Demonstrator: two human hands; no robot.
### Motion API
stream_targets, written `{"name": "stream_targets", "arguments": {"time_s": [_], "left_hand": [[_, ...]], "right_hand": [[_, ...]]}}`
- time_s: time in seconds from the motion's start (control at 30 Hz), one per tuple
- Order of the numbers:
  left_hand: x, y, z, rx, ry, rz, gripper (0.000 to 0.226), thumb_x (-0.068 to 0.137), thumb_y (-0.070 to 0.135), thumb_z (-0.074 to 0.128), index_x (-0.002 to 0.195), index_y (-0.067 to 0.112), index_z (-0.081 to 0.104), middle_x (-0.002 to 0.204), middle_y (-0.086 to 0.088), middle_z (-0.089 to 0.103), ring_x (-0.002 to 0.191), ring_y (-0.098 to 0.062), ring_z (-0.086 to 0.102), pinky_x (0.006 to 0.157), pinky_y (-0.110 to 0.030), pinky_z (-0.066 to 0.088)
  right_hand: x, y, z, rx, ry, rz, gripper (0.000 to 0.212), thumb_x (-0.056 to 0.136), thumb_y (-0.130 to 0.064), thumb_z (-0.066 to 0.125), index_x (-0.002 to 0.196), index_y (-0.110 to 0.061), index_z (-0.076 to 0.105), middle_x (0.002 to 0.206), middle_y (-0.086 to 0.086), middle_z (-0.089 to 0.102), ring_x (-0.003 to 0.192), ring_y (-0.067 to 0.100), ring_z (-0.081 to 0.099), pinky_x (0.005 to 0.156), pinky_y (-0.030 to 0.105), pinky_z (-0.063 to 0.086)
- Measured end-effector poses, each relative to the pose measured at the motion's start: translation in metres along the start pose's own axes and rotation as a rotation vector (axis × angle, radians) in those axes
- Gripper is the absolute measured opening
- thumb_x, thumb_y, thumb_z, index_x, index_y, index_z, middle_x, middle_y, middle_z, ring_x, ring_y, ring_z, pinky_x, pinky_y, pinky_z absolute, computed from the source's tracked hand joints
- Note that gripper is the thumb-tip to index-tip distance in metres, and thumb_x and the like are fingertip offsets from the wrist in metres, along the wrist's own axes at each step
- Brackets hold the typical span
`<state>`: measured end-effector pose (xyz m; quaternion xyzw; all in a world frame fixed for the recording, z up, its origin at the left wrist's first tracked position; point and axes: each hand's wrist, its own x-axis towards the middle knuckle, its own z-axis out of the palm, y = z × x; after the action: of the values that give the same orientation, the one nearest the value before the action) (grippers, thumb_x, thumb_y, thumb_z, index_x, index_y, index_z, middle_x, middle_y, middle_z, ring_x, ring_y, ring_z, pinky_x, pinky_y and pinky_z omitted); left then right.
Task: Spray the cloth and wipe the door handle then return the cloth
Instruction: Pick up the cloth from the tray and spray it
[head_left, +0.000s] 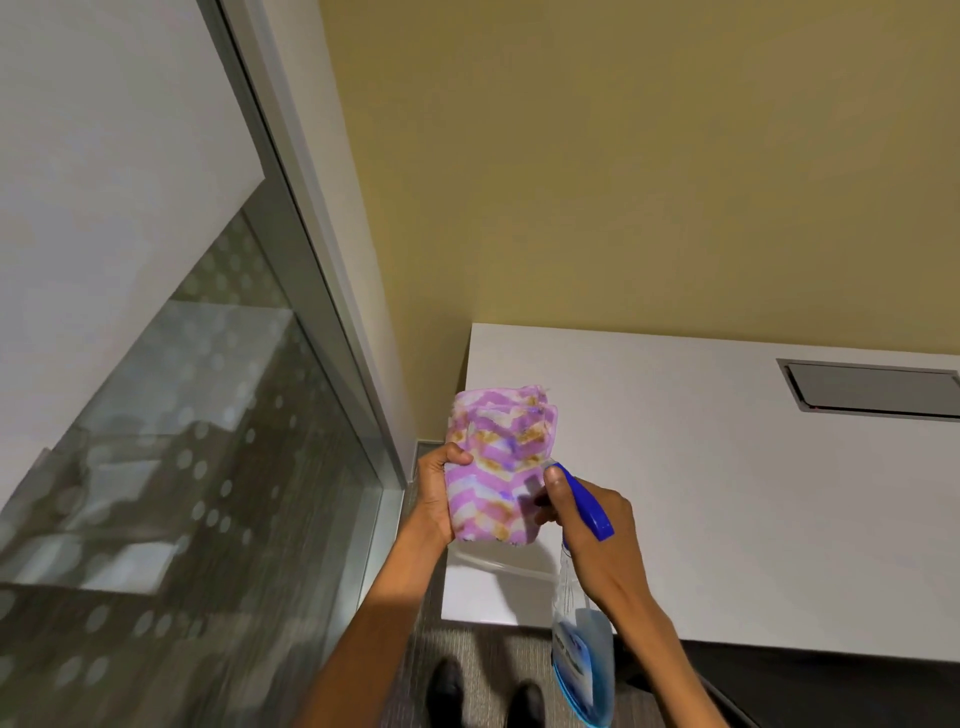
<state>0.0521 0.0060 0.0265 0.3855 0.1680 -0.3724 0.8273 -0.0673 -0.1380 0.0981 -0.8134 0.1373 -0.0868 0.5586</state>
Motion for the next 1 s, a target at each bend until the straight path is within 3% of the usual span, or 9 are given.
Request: {"name": "stream_targets", "arguments": {"time_s": [0.07,0.17,0.33,0.47,0.57,0.67,0.8,0.93,1.0], "left_hand": [[-0.004,0.0,0.003,0.007,-0.002,0.001,0.108,0.038,0.02,0.074,0.141,0.002,0.049,0.126,-0.022,0.056,0.118,-0.043,0.053,0.112,-0.058,0.037],[-0.008,0.001,0.006,-0.005,0.014,0.01,0.098,0.036,0.02,0.076,0.13,0.003,0.056,0.111,-0.02,0.068,0.105,-0.041,0.064,0.097,-0.052,0.052],[-0.009,0.002,0.009,-0.032,0.022,0.011,0.093,0.026,0.022,0.08,0.116,0.005,0.06,0.092,-0.015,0.073,0.084,-0.034,0.072,0.075,-0.044,0.06],[-0.01,0.003,0.009,-0.031,0.02,0.026,0.094,0.027,0.023,0.08,0.117,0.007,0.059,0.094,-0.014,0.071,0.09,-0.034,0.068,0.076,-0.042,0.06],[-0.01,0.005,0.008,-0.027,0.057,0.051,0.098,0.026,0.024,0.08,0.12,0.008,0.057,0.096,-0.014,0.069,0.095,-0.034,0.064,0.082,-0.046,0.057],[-0.01,0.004,0.008,-0.021,0.073,0.064,0.102,0.026,0.024,0.08,0.124,0.009,0.055,0.102,-0.014,0.065,0.102,-0.036,0.06,0.092,-0.05,0.05],[-0.011,0.004,0.007,-0.028,0.085,0.056,0.1,0.023,0.025,0.082,0.119,0.01,0.057,0.095,-0.011,0.068,0.092,-0.032,0.064,0.083,-0.047,0.056],[-0.011,0.004,0.005,-0.044,0.09,0.053,0.097,0.02,0.027,0.084,0.112,0.011,0.059,0.086,-0.01,0.072,0.086,-0.029,0.068,0.071,-0.043,0.061],[-0.012,0.004,0.004,-0.033,0.101,0.054,0.102,0.02,0.028,0.084,0.116,0.011,0.056,0.091,-0.011,0.069,0.09,-0.03,0.066,0.075,-0.046,0.06]], "right_hand": [[0.001,0.0,0.001,-0.059,0.031,-0.006,0.081,0.083,-0.076,0.034,0.063,-0.005,0.066,0.059,0.009,0.066,0.049,0.014,0.055,0.055,0.025,0.043],[0.0,-0.004,0.003,-0.185,0.079,-0.005,0.096,0.077,-0.087,0.029,0.053,0.001,0.058,0.049,0.015,0.058,0.045,0.022,0.052,0.056,0.028,0.042],[-0.007,-0.009,0.006,-0.246,0.128,0.034,0.096,0.07,-0.091,0.032,0.047,0.0,0.054,0.045,0.015,0.059,0.045,0.025,0.056,0.057,0.036,0.05],[-0.021,-0.011,0.007,-0.249,0.083,-0.023,0.086,0.07,-0.093,0.027,0.048,-0.017,0.062,0.048,0.007,0.061,0.047,0.019,0.057,0.053,0.029,0.046],[-0.034,-0.009,0.012,-0.302,0.028,-0.031,0.095,0.069,-0.096,0.02,0.053,-0.012,0.062,0.049,0.007,0.06,0.051,0.018,0.057,0.054,0.022,0.043],[-0.044,-0.006,0.017,-0.33,0.014,0.022,0.088,0.071,-0.094,0.022,0.044,-0.014,0.05,0.042,0.002,0.055,0.047,0.015,0.054,0.053,0.02,0.042],[-0.05,-0.006,0.02,-0.378,0.061,0.056,0.069,0.075,-0.084,0.035,0.039,-0.027,0.024,0.036,-0.013,0.045,0.044,0.004,0.05,0.043,0.015,0.03],[-0.055,0.0,0.013,-0.371,0.112,0.012,0.068,0.075,-0.088,0.031,0.042,-0.029,0.026,0.039,-0.015,0.046,0.044,0.005,0.048,0.049,0.013,0.04],[-0.055,0.004,0.007,-0.371,0.132,0.011,0.07,0.075,-0.09,0.027,0.045,-0.027,0.033,0.041,-0.013,0.048,0.043,0.007,0.047,0.049,0.015,0.04]]}}
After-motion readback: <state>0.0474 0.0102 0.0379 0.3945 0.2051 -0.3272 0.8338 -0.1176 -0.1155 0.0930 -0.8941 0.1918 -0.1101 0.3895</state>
